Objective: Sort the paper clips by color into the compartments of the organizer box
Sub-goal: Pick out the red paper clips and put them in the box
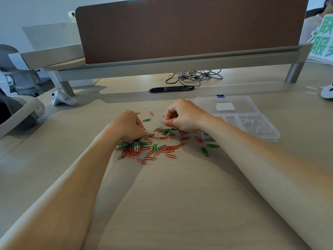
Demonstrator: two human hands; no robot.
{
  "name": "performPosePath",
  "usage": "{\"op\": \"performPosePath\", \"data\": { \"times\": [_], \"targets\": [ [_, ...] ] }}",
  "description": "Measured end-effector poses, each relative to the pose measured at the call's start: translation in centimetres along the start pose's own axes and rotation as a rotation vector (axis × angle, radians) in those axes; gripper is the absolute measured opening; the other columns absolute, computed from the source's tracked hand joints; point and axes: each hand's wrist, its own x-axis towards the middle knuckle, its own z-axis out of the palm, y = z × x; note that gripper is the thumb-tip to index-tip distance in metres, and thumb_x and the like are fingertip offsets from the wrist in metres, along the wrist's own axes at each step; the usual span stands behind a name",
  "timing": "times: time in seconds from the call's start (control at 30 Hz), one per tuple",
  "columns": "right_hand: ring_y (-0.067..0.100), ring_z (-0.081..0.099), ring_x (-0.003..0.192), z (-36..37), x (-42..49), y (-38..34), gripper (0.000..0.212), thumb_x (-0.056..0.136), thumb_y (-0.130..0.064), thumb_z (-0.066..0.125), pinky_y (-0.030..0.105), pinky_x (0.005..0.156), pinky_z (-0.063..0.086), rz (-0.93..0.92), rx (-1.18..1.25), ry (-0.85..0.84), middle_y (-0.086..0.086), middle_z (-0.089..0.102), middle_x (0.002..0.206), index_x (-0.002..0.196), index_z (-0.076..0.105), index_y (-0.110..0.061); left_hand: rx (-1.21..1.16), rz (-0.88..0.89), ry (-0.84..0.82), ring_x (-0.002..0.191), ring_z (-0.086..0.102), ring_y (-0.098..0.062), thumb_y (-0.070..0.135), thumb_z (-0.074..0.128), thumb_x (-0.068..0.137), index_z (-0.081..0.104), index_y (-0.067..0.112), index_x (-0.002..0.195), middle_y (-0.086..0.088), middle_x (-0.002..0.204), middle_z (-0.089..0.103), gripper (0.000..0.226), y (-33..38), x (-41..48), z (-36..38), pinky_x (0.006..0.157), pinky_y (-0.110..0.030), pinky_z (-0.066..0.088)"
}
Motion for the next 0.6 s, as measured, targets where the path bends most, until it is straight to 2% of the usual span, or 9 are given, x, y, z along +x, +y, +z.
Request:
{"op": "performPosePath", "data": {
  "times": [0.07, 0.23, 0.37, 0.5, 0.6],
  "targets": [
    [-0.003, 0.053, 0.063, 0.0, 0.0, -0.1, 0.007, 0.087, -0.018, 0.070, 0.012, 0.054, 0.036, -0.003, -0.004, -0.006, -0.015, 0.059, 0.069, 0.086, 0.073, -0.012, -0.051, -0.010, 0.003, 0.086, 0.060, -0.023, 0.008, 0.067, 0.081, 0.075, 0.006, 0.077, -0.009, 0.091, 0.070, 0.010, 0.1, -0.2, -0.1, 0.081, -0.038, 0.053],
    [-0.002, 0.054, 0.065, -0.1, -0.1, 0.0, 0.007, 0.088, -0.017, 0.069, 0.015, 0.055, 0.038, 0.001, 0.015, -0.005, -0.014, 0.060, 0.071, 0.087, 0.073, -0.012, -0.157, -0.038, -0.026, 0.090, 0.057, -0.021, 0.011, 0.068, 0.084, 0.073, 0.005, 0.088, -0.006, 0.092, 0.066, 0.008, -0.1, -0.2, -0.7, 0.071, -0.031, 0.047],
    [-0.001, 0.054, 0.064, -0.5, -0.5, -0.1, 0.007, 0.088, -0.017, 0.068, 0.015, 0.056, 0.039, 0.007, 0.034, -0.005, -0.013, 0.060, 0.071, 0.087, 0.072, -0.011, -0.205, -0.049, -0.044, 0.094, 0.055, -0.022, 0.012, 0.068, 0.085, 0.072, 0.004, 0.092, -0.005, 0.094, 0.065, 0.011, 0.1, -0.3, -1.0, 0.082, -0.037, 0.045],
    [0.003, 0.057, 0.066, -3.0, -2.0, 0.7, 0.006, 0.089, -0.017, 0.068, 0.018, 0.057, 0.041, 0.041, 0.045, -0.001, -0.008, 0.062, 0.072, 0.084, 0.069, -0.014, -0.134, 0.044, -0.078, 0.073, 0.054, -0.013, 0.012, 0.067, 0.086, 0.073, 0.002, 0.089, 0.002, 0.079, 0.063, 0.012, 2.5, -0.2, -1.0, 0.074, -0.031, 0.041],
    [0.005, 0.057, 0.060, -5.8, -3.9, 2.6, 0.014, 0.088, -0.013, 0.068, 0.022, 0.059, 0.043, 0.099, 0.076, 0.064, -0.007, 0.062, 0.067, 0.075, 0.067, -0.015, -0.099, 0.123, -0.101, 0.069, 0.055, -0.016, 0.014, 0.067, 0.086, 0.072, 0.009, 0.082, -0.007, 0.082, 0.068, 0.008, 5.5, 0.1, -0.9, 0.068, -0.028, 0.045]
  ]
}}
